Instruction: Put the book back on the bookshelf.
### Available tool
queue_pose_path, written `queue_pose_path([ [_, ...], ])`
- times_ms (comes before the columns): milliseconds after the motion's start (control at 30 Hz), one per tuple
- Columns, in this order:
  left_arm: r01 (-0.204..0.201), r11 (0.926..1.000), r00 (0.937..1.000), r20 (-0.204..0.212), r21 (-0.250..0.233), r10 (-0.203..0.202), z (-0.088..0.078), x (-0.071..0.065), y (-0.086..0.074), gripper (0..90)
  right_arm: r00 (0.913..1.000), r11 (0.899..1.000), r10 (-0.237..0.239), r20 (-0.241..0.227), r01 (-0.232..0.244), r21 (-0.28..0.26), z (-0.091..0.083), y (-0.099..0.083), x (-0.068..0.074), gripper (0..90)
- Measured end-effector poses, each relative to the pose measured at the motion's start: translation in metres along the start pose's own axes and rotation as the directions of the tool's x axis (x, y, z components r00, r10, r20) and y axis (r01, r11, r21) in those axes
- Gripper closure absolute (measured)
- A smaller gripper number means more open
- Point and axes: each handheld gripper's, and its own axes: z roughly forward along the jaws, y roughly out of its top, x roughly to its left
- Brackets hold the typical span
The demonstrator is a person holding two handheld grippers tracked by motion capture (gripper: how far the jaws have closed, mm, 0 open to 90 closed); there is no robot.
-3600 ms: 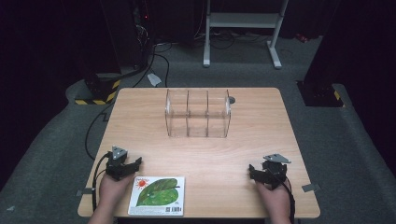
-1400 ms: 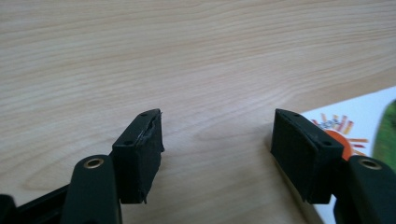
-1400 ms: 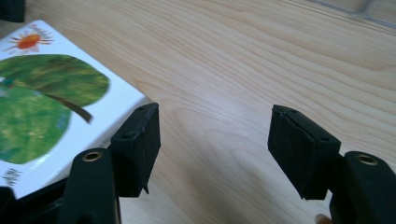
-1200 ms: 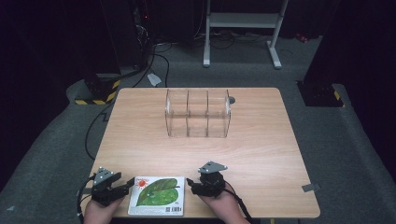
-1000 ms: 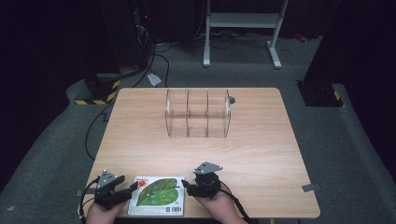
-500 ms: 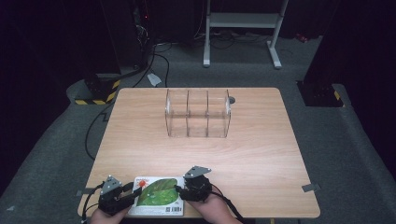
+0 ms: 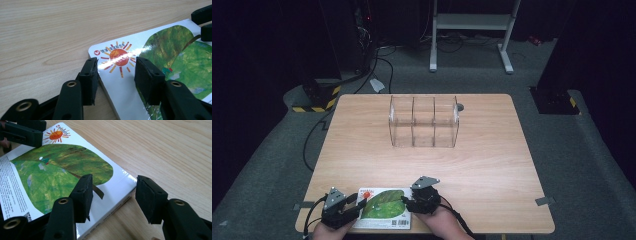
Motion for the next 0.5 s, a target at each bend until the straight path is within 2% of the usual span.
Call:
queue_pose_path([
  [67,-0.001,1.0000,1.0000,0.003,0.001,0.001,0.003,-0.001,0.002,53.5,0.9999,1.000,0.013,0.006,-0.013,0.001,-0.001,0.000,-0.002,48.0],
  [500,-0.021,0.9998,0.9997,0.007,-0.002,0.021,0.020,-0.014,0.014,53.5,0.9971,1.000,0.024,0.073,-0.022,-0.017,-0.009,-0.005,-0.017,48.1],
])
